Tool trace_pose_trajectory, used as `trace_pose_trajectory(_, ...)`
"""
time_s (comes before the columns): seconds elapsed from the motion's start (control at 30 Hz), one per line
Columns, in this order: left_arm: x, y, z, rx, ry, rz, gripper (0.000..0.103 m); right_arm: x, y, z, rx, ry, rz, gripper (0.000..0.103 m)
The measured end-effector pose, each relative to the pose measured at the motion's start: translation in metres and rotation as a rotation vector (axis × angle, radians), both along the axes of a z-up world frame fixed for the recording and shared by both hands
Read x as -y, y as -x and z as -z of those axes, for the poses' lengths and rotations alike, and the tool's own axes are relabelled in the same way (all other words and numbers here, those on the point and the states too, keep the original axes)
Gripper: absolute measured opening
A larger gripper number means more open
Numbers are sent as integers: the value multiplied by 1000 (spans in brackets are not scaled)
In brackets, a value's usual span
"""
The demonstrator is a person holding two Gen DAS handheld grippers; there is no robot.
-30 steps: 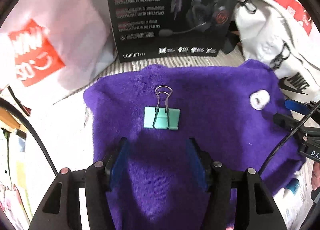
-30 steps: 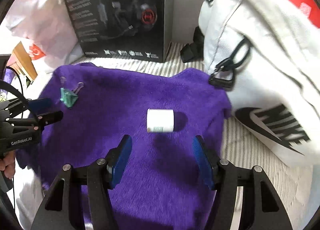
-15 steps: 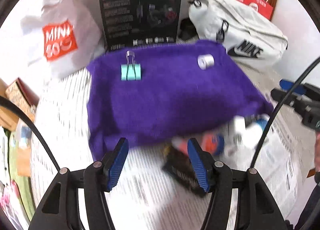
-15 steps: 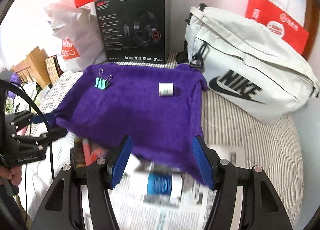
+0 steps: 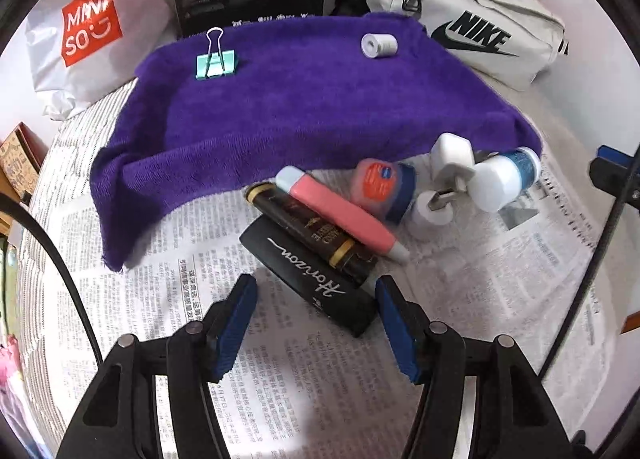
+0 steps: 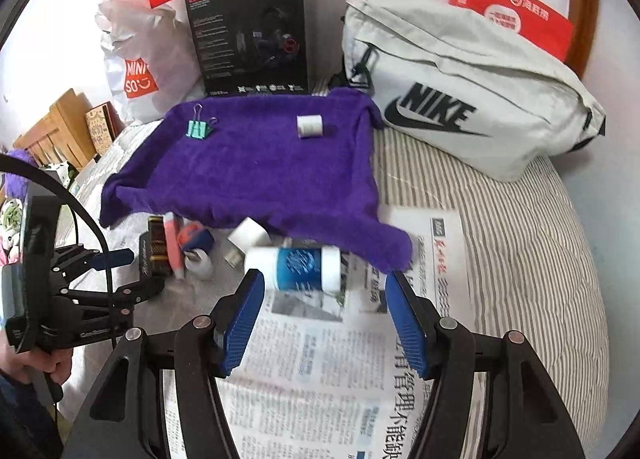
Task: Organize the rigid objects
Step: 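Move both grippers back toward the items on the newspaper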
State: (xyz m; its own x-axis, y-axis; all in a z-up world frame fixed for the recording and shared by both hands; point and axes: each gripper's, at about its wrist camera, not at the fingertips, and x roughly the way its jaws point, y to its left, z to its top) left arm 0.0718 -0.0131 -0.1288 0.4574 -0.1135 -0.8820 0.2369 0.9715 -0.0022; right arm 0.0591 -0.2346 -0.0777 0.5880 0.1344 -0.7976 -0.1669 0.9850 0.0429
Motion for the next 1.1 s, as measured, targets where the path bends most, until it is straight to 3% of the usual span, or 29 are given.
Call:
trace_pose_trajectory(0.17, -22, 6, -1, 2, -46, -43, 69, 11, 3, 12, -26, -4, 20, 63)
trace_pose_trajectory(0.27, -41, 8, -2, 1, -27, -85, 69, 16, 3, 17, -36, -18, 26, 63)
trace_pose_trajectory(0.5, -30, 0, 0, 8, -22, -25, 69, 12, -2, 25, -60, -16, 11, 63)
trace_pose_trajectory(0.63, -32, 7, -1, 25, -69, -24, 69, 6, -2, 29, -73, -7, -10, 63)
trace_pose_trajectory(0.87, -74, 12, -1, 22, -30, -125, 67, 4, -1, 28, -72, -9, -18, 63)
trace_pose_trajectory(1.1, -53, -8, 2, 68, -4, -25, 59, -2, -2, 29, -76, -2, -34, 63)
